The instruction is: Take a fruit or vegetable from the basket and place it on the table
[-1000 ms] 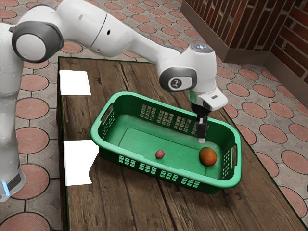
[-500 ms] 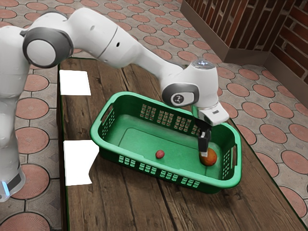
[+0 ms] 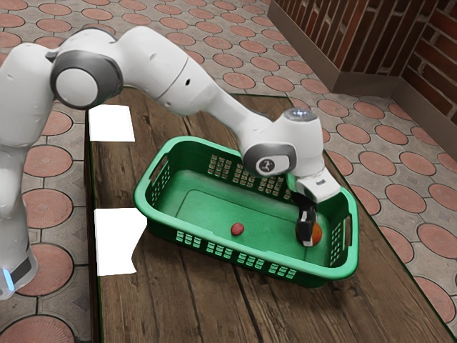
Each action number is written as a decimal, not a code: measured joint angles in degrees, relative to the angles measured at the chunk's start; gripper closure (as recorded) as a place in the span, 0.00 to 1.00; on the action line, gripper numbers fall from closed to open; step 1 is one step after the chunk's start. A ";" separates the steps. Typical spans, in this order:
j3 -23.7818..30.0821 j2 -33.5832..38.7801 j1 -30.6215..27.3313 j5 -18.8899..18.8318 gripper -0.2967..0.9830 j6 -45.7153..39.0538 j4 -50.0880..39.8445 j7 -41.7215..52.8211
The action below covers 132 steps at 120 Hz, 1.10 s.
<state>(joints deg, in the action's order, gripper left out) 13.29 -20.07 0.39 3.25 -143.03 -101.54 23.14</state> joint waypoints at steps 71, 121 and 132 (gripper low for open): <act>-10.84 18.14 -0.30 -0.76 0.42 15.55 0.19 -2.51; -28.33 15.54 -7.31 -0.79 0.42 26.88 0.60 -4.35; -28.34 13.08 -3.59 -0.65 0.42 26.18 -0.26 -4.73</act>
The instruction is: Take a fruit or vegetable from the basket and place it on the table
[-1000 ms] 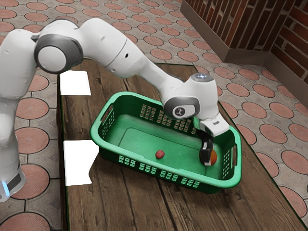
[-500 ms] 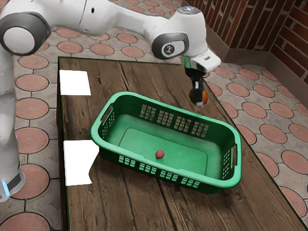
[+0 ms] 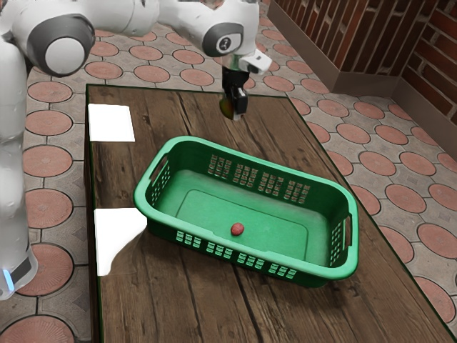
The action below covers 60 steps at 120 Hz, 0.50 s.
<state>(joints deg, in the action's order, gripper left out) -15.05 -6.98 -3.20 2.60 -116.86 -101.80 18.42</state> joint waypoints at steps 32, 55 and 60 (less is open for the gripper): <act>-0.33 -1.93 0.82 1.33 0.33 -1.49 -1.29 -0.67; -0.48 -1.66 0.76 2.70 0.26 -0.49 -1.09 -0.74; -0.49 -1.41 0.55 2.79 0.25 0.16 -0.93 -0.75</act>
<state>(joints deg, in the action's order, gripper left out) -15.54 -8.39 -2.65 5.39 -116.70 -102.73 17.66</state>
